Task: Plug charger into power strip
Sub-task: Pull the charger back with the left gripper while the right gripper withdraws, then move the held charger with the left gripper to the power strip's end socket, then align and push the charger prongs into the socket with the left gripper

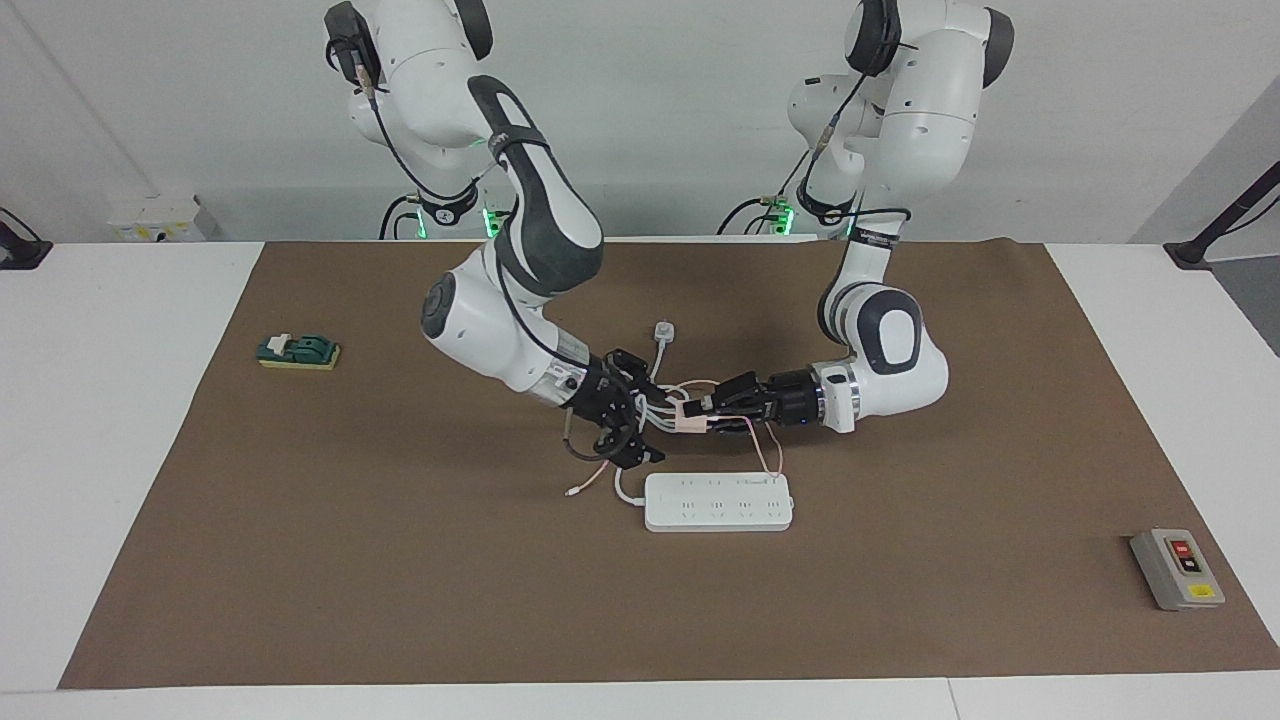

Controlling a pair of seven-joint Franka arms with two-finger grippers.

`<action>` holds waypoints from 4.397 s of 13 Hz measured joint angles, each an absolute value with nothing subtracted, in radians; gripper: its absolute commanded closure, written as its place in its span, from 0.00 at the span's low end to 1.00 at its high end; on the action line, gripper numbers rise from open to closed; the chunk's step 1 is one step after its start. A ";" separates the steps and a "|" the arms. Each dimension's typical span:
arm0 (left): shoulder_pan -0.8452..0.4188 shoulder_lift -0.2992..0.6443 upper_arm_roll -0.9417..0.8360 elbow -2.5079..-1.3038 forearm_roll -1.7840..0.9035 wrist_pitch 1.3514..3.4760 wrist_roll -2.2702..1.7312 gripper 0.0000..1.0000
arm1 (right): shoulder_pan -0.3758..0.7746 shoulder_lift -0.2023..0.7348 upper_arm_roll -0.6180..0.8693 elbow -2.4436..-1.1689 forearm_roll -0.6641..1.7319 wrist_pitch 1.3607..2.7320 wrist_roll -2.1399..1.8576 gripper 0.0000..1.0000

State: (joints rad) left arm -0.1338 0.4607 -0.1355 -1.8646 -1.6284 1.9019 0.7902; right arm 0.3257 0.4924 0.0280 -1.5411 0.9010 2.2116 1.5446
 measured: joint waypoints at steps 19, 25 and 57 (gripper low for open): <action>-0.092 0.323 -0.100 -1.588 -0.464 1.937 0.885 1.00 | 0.006 0.186 0.021 -1.509 0.098 1.743 0.046 0.00; -0.144 0.350 -0.101 -1.587 -0.189 2.156 1.214 1.00 | 0.000 -0.007 0.025 -1.563 -0.013 1.473 -0.009 0.00; -0.307 0.405 -0.092 -1.729 0.016 2.323 1.221 1.00 | -0.019 -0.033 0.019 -1.580 -0.021 1.426 -0.046 0.00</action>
